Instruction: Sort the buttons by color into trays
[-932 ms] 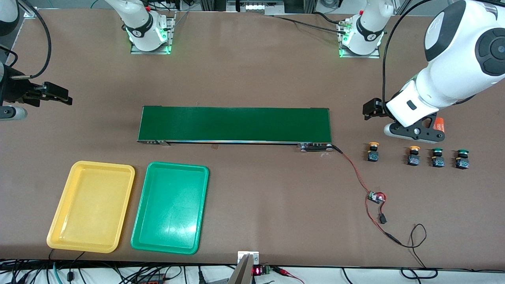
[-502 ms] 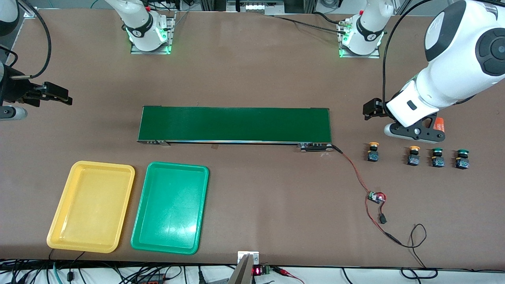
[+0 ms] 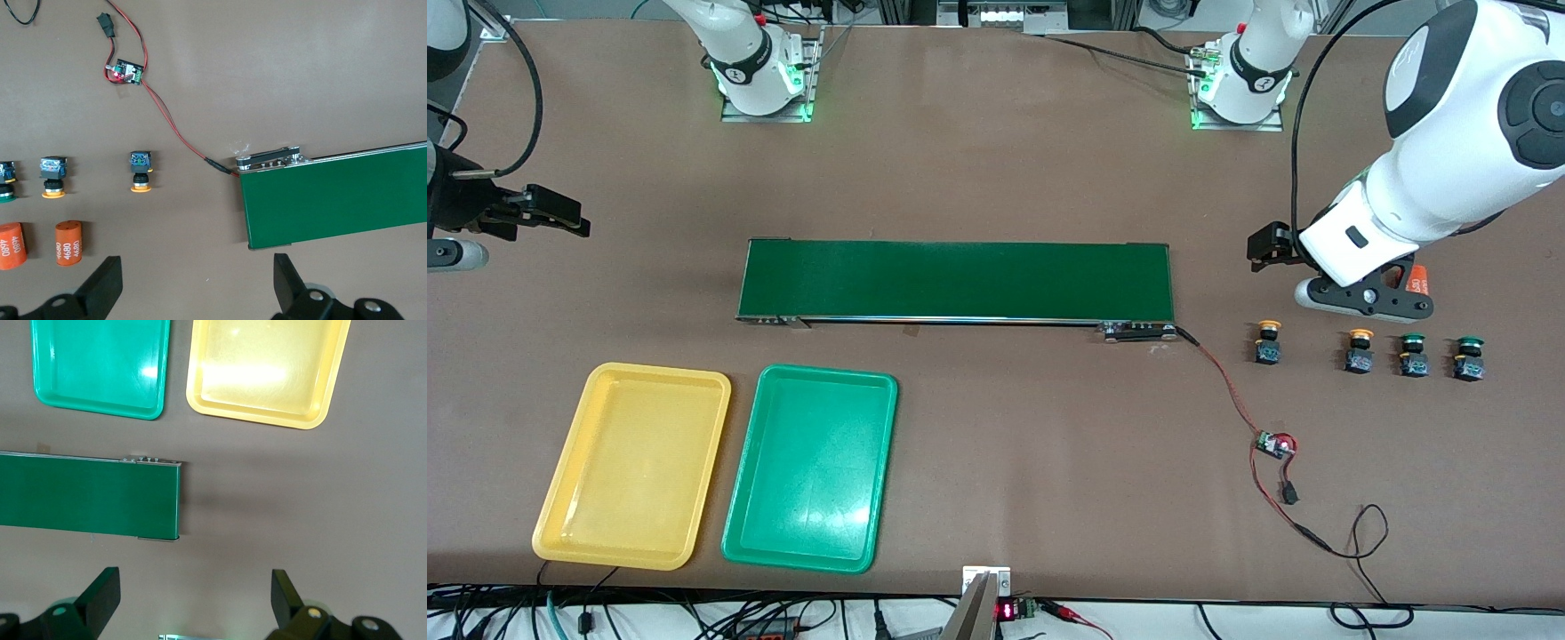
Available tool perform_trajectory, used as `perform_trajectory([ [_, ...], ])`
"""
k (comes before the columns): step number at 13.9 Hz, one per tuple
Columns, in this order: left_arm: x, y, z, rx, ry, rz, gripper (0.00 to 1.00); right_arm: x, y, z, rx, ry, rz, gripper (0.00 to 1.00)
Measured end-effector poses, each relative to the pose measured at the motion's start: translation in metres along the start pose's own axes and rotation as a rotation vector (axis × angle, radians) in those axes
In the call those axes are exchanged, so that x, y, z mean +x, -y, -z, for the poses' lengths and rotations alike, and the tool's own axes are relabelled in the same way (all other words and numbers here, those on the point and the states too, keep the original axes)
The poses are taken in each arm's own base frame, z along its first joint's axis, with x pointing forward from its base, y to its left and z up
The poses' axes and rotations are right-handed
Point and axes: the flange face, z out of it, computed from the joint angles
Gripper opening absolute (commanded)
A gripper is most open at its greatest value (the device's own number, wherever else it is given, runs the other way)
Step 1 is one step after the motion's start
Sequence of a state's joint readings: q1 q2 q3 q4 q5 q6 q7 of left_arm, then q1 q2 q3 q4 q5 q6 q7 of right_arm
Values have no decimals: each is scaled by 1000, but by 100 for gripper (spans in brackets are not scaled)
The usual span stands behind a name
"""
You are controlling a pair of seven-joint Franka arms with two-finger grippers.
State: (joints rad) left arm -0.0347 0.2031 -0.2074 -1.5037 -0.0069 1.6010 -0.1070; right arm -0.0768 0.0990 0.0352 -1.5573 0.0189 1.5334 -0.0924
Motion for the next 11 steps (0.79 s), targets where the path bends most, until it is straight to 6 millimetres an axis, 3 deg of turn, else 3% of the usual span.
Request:
perform_trajectory([
  [6, -14, 10, -7, 23, 132, 12, 100, 17, 20, -13, 54, -25, -21, 100],
  [8, -15, 23, -25, 55, 187, 28, 100, 20, 31, -15, 52, -30, -17, 100],
  [11, -15, 58, -67, 102, 273, 62, 100, 27, 35, -19, 53, -48, -18, 100],
])
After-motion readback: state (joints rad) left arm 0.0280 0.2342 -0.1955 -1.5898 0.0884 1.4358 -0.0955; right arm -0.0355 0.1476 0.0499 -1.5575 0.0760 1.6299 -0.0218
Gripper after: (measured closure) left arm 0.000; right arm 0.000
